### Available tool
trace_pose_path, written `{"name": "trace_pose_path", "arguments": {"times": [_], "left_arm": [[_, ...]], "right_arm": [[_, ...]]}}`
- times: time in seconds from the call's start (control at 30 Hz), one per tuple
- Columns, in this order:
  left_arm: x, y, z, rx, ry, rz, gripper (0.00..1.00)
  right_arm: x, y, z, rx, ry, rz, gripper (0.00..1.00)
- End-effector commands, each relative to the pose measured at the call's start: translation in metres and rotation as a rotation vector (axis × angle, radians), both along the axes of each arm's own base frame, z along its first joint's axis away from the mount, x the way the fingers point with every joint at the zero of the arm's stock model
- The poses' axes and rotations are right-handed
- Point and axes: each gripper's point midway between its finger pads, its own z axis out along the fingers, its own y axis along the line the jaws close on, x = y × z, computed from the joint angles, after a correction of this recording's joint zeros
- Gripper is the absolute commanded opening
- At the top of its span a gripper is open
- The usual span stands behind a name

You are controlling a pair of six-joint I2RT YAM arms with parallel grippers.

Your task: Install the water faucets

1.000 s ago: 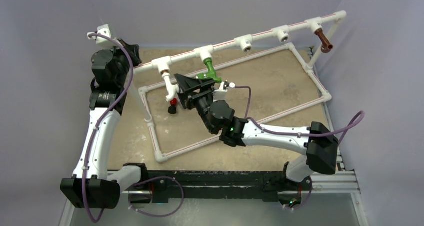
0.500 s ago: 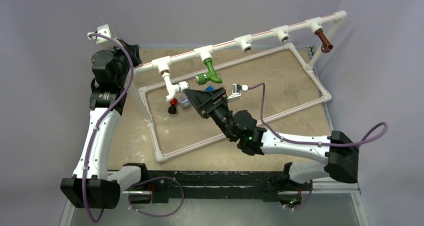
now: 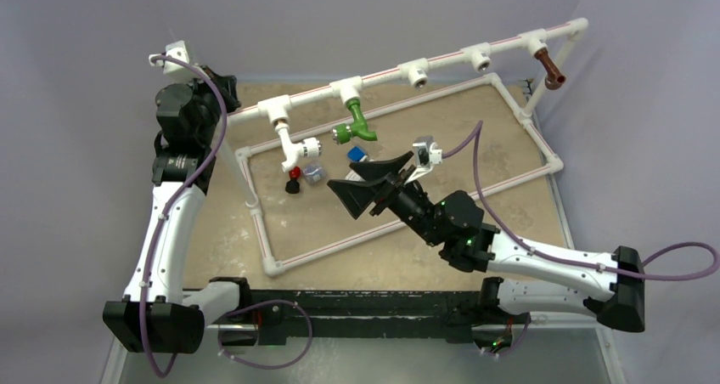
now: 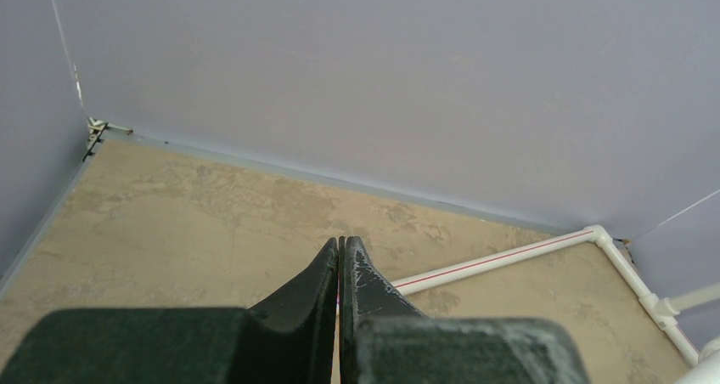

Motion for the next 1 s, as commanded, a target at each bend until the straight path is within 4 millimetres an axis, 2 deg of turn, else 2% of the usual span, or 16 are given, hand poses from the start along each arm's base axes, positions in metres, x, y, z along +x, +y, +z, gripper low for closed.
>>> {"name": "trace_pose_path", "arguments": {"times": [0.0,0.2,0.33,0.43,0.53,0.63,0.8,0.9,0.97], "left_arm": [[-0.025,-0.008,-0.14,-0.003,0.482,-0.051,0.0],[-0.025,-0.006,-0.14,-0.012,0.483,-0.05,0.0],[-0.025,-0.006,-0.14,-0.013,0.483,-0.053,0.0],[-0.025,-0.007,-0.14,-0.016,0.483,-0.059,0.0],[-0.025,-0.007,-0.141,-0.015,0.487,-0.059,0.0],[-0.025,-0.007,-0.142,-0.016,0.487,-0.06,0.0],[-0.025,-0.008,-0.142,-0.016,0.488,-0.063,0.0],[-0.025,-0.009,-0.141,-0.018,0.487,-0.067,0.0],[-0.025,-0.009,-0.141,-0.018,0.487,-0.067,0.0]], "right_arm": [[-0.004,-0.01,0.028,-0.266,-0.373,-0.045,0.85],[-0.009,-0.002,0.039,-0.524,-0.715,-0.049,0.86],[-0.01,0.002,0.05,-0.643,-0.927,-0.126,0.89],[-0.013,0.008,0.051,-0.725,-1.075,-0.171,0.9],[-0.005,0.019,0.046,-0.897,-1.234,-0.298,0.91],[0.001,0.024,0.045,-1.022,-1.348,-0.452,0.91],[0.007,0.032,0.052,-1.119,-1.457,-0.644,0.91],[0.013,0.04,0.05,-1.184,-1.489,-0.71,0.91],[0.015,0.054,0.044,-1.221,-1.515,-0.698,0.91]]}}
